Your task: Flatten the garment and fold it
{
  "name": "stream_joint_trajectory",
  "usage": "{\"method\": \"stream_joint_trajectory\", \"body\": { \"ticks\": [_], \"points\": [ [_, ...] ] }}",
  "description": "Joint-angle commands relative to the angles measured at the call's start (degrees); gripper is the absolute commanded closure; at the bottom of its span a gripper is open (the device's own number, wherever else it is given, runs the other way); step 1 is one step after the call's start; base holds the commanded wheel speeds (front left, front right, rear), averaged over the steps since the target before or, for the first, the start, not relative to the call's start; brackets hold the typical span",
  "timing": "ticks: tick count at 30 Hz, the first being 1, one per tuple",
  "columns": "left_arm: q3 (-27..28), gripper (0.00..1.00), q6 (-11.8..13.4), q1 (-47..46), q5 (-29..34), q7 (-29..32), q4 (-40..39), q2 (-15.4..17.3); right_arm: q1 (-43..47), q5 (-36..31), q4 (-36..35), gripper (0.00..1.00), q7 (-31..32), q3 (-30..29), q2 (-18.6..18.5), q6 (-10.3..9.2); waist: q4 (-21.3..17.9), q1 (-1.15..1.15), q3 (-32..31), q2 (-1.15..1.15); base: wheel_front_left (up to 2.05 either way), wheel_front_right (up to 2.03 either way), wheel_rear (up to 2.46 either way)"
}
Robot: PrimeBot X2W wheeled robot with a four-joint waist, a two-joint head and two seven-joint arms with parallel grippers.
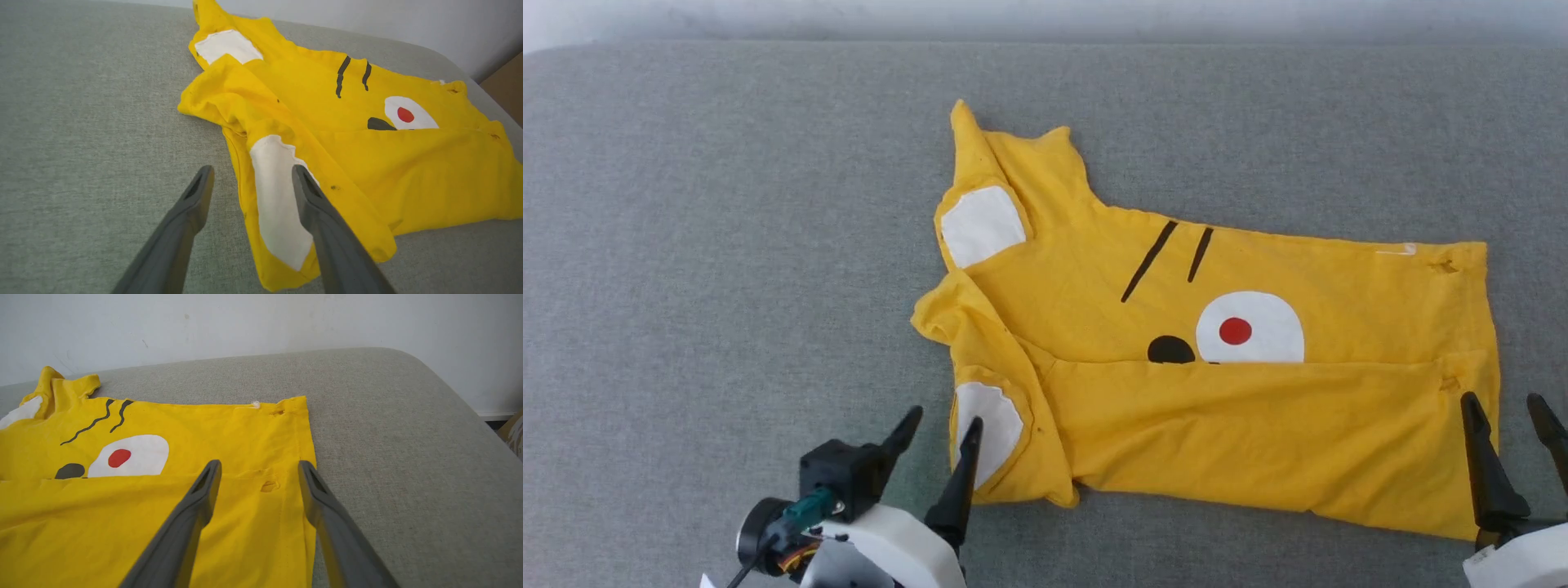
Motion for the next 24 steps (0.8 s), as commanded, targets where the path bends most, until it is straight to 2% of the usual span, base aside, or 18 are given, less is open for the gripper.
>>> {"method": "stream_joint_trajectory", "body": {
  "ticks": [1, 6, 11, 12, 13, 15, 20, 24],
  "points": [
    [-0.5, 0.0, 0.1, -0.9, -0.8, 2.2, -0.2, 0.3, -0.6, -0.3, -0.3, 0.0, 0.1, 0.1, -0.2, -0.05, -0.5, 0.0, 0.8, -0.01, 0.0, 0.0, 0.0],
    [-2.0, 0.0, 1.2, -1.5, -2.3, 10.1, 0.1, 0.8, -1.0, 0.1, 0.3, 0.0, 0.2, 0.6, -0.2, -0.05, -1.4, 0.0, 2.3, -0.01, 0.0, 0.0, 0.0],
    [-3.0, 0.0, 1.3, -1.5, -5.2, 15.7, 2.0, 0.0, -1.5, 0.3, 0.9, 0.0, 0.0, 0.9, -0.3, -0.05, -2.0, 0.0, 3.2, -0.01, 0.0, 0.0, 0.0],
    [-3.4, 0.16, 1.1, -1.6, -5.8, 16.8, 2.5, -0.2, -1.7, 0.3, 1.0, 0.0, 0.0, 1.0, -0.4, -0.05, -2.1, 0.0, 3.3, -0.01, 0.0, 0.0, 0.0],
    [-3.8, 0.52, 0.7, -1.7, -6.5, 17.7, 2.8, -0.5, -1.8, 0.3, 1.0, 0.0, -0.1, 1.1, -0.5, -0.05, -2.2, 0.0, 3.4, -0.01, 0.0, 0.0, 0.0],
    [-4.1, 1.0, 0.3, -1.9, -7.5, 18.7, 3.0, -0.9, -2.3, 0.4, 1.1, 0.0, 0.2, 1.4, -0.9, -0.05, -2.4, 0.0, 3.6, -0.01, 0.0, 0.0, 0.0],
    [-3.1, 1.0, 1.2, -2.1, -7.2, 17.3, 2.4, -0.9, -3.4, 0.7, 0.4, 0.0, 1.5, 1.1, -3.4, -0.05, -2.7, 0.0, 3.9, -0.01, 0.0, 0.0, 0.0],
    [-1.4, 1.0, 2.3, -1.5, -6.8, 15.4, 1.3, -0.3, -2.5, 5.2, -0.9, 0.0, 6.7, -0.2, -4.7, -0.05, -2.9, 0.0, 4.2, -0.01, 0.0, 0.0, 0.0]
  ]
}}
